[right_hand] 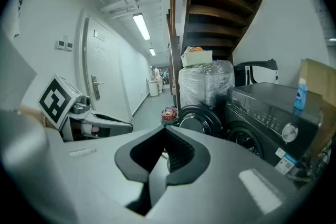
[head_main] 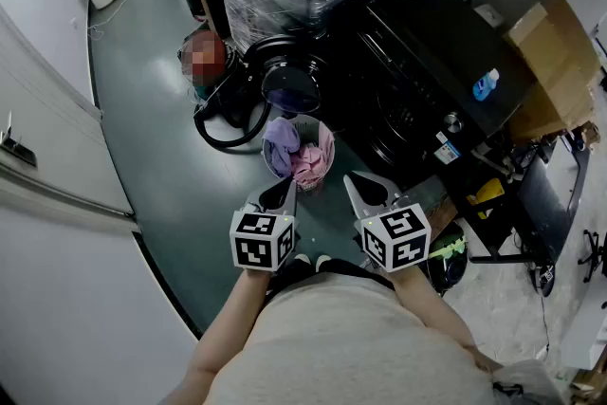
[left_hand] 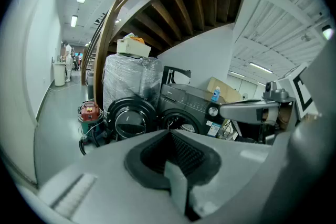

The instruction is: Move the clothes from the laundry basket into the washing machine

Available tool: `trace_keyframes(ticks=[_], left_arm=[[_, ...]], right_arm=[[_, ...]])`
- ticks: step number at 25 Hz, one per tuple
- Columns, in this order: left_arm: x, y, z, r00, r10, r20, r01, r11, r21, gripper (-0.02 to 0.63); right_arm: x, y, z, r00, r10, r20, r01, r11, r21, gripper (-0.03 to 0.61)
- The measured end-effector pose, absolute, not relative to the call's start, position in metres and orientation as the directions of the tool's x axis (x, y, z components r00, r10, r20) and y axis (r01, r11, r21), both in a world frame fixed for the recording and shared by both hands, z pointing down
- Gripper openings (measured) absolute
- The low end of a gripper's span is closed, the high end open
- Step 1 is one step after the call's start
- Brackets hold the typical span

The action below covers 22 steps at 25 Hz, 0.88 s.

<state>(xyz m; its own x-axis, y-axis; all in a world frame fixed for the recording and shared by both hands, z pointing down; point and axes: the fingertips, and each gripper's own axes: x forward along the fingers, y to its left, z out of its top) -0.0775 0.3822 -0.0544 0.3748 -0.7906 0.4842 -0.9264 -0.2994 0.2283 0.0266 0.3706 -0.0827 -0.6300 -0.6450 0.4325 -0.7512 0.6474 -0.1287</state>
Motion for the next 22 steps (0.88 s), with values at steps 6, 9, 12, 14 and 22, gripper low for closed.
trace_keyframes(ticks=[6,9,12,14,22], left_arm=[[-0.080,0.384,-0.050,0.368,-0.787,0.495,-0.929,-0.290,0.228,0.000],[-0.077,0.387,-0.047,0.377,-0.778,0.503,-0.926,-0.299,0.231,0.000],[-0.079,0.388,-0.045,0.379,-0.777,0.503,-0.925,-0.303,0.230,0.000],[-0.081,0.390,-0.046,0.382,-0.776,0.502,-0.924,-0.304,0.233,0.000],[-0.082,0.398,-0.040,0.439,-0.743,0.506,-0.899,-0.360,0.251,0.000]], right_arm=[[0.024,0.372,-0.084,-0.612,-0.653,0.446,-0.752,0.656,-0.071,0.026],[0.022,0.375,-0.084,-0.613,-0.649,0.451,-0.751,0.655,-0.079,0.026],[0.021,0.377,-0.081,-0.615,-0.647,0.451,-0.753,0.651,-0.094,0.026],[0.019,0.379,-0.081,-0.619,-0.651,0.441,-0.759,0.639,-0.123,0.026],[0.013,0.385,-0.080,-0.596,-0.677,0.432,-0.788,0.595,-0.154,0.028]])
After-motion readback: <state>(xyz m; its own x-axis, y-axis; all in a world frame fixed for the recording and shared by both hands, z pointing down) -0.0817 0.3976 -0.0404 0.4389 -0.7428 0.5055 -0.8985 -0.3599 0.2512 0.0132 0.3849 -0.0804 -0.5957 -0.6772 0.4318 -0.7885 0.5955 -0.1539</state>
